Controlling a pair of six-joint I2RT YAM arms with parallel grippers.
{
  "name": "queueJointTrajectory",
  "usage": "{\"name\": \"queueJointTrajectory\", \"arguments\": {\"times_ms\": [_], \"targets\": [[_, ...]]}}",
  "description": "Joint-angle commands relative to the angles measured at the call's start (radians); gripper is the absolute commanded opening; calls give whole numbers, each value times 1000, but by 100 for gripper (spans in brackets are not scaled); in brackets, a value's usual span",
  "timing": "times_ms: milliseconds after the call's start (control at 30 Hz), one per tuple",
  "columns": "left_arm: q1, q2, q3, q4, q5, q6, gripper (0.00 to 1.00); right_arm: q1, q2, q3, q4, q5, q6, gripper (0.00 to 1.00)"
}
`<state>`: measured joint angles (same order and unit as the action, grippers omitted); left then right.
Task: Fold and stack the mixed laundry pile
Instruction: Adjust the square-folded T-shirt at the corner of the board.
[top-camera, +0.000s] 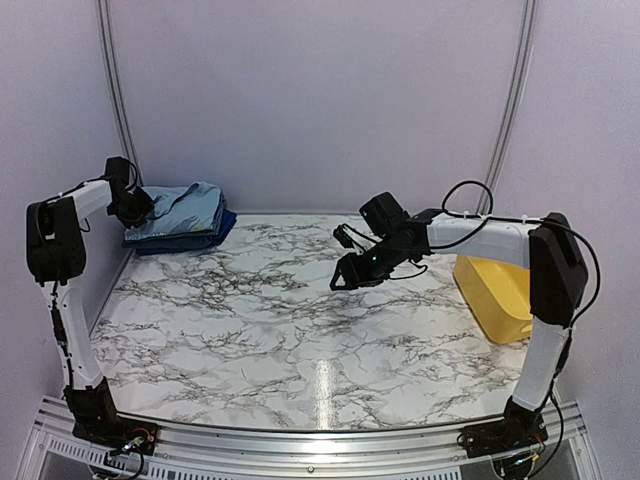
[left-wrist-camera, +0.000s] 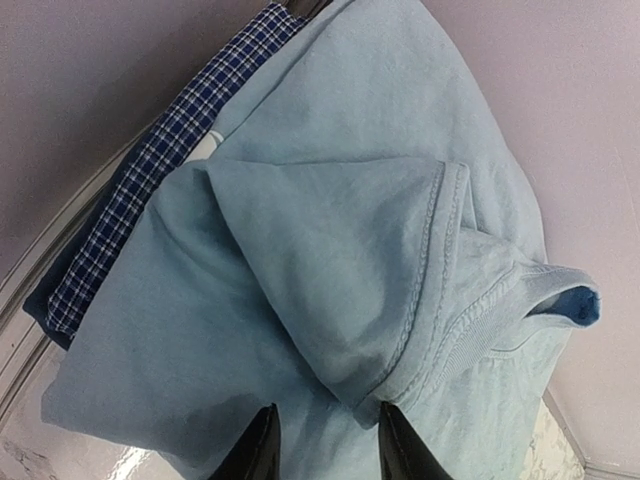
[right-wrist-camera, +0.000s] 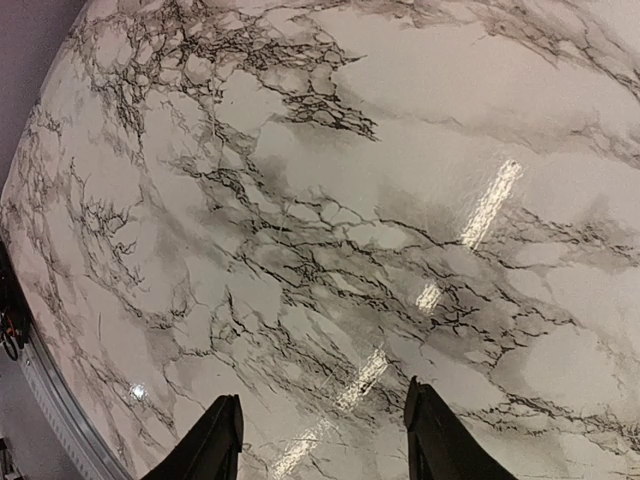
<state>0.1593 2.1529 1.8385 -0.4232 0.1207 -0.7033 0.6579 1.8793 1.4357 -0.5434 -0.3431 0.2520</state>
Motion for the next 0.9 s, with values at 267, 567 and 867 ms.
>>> {"name": "queueJointTrajectory", "arguments": {"times_ms": [267,567,867], "targets": [[-7,62,74,40,-17,12,22,-7,12,34,-24,-1,-12,51],[-6,125,154,41,-12,10,0,-7,2,35,-41,15,-22,51],[8,92,194,209,-55,-9,0,-7,-9,28,-59,27,-28,51]]}}
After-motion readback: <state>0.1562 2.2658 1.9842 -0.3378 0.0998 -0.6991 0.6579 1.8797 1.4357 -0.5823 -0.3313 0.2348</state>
